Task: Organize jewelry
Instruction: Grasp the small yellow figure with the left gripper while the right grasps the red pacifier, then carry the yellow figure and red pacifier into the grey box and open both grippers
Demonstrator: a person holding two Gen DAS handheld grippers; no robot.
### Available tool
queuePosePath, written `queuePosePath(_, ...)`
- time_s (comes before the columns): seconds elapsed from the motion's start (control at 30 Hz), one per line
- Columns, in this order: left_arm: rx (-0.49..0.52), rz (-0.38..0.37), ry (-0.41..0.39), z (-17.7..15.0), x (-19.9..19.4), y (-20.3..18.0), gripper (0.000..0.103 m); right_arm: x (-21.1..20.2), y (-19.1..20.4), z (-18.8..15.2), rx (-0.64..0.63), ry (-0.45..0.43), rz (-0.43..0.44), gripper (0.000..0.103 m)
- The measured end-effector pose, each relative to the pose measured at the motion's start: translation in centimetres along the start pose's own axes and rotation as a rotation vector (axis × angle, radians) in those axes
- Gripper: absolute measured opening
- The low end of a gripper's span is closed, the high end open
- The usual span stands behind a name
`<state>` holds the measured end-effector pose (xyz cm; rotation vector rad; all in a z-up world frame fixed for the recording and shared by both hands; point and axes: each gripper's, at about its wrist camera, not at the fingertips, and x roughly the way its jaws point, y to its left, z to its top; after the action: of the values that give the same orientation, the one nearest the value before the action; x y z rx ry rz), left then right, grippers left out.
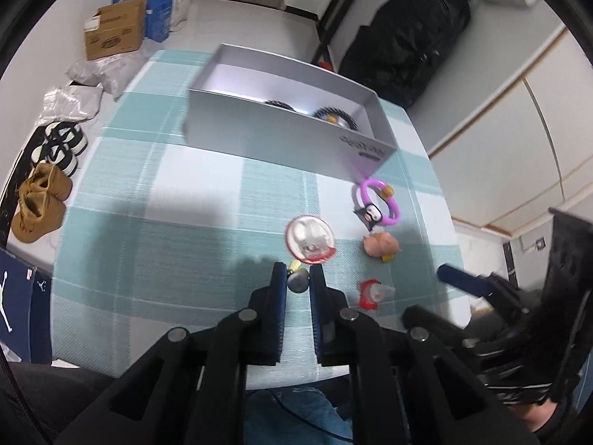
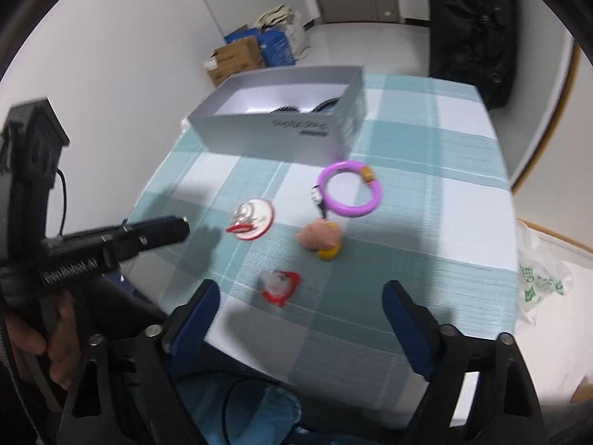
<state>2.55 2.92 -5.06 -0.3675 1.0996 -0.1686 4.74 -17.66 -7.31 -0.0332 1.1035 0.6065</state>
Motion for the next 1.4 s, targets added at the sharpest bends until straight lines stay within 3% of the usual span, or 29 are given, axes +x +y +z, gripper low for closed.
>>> queuePosePath(0.23, -0.002, 0.034, -0.024, 0.3, 0.0, 0.3, 0.007, 2.6, 1.6, 0.2, -0.044, 0.064, -0.05, 0.062)
queuePosePath(0.43, -0.023, 0.018, -0.034, 0.4, -0.5, 1.2, 0.007, 3.5, 3.4, 0.0, -0.136, 0.084, -0.094, 0.031)
queuePosePath(0.63, -0.028, 0.011, -0.034, 0.7, -0.5, 1.4, 0.007, 3.6, 3.8, -0.3, -0.174, 0.078, -0.133, 0.023)
queuePosePath(0.67, -0.028, 0.009, -0.038, 0.7, -0.6, 1.4, 0.007, 3.5, 3.9, -0.3, -0.178, 0.074, -0.136, 0.016)
queuePosePath(1.0, -0.017, 0.013, -0.044, 0.8, -0.7, 1.1, 0.007, 2.7, 4.0, 0.2, -0.169, 0.049, -0.104, 0.016)
queuePosePath(1.4, 0.004, 0.034, -0.087, 2.9, -1.3, 0.1, 0.007, 0.0, 2.7, 4.3, -0.047, -0.079, 0.008, 0.016)
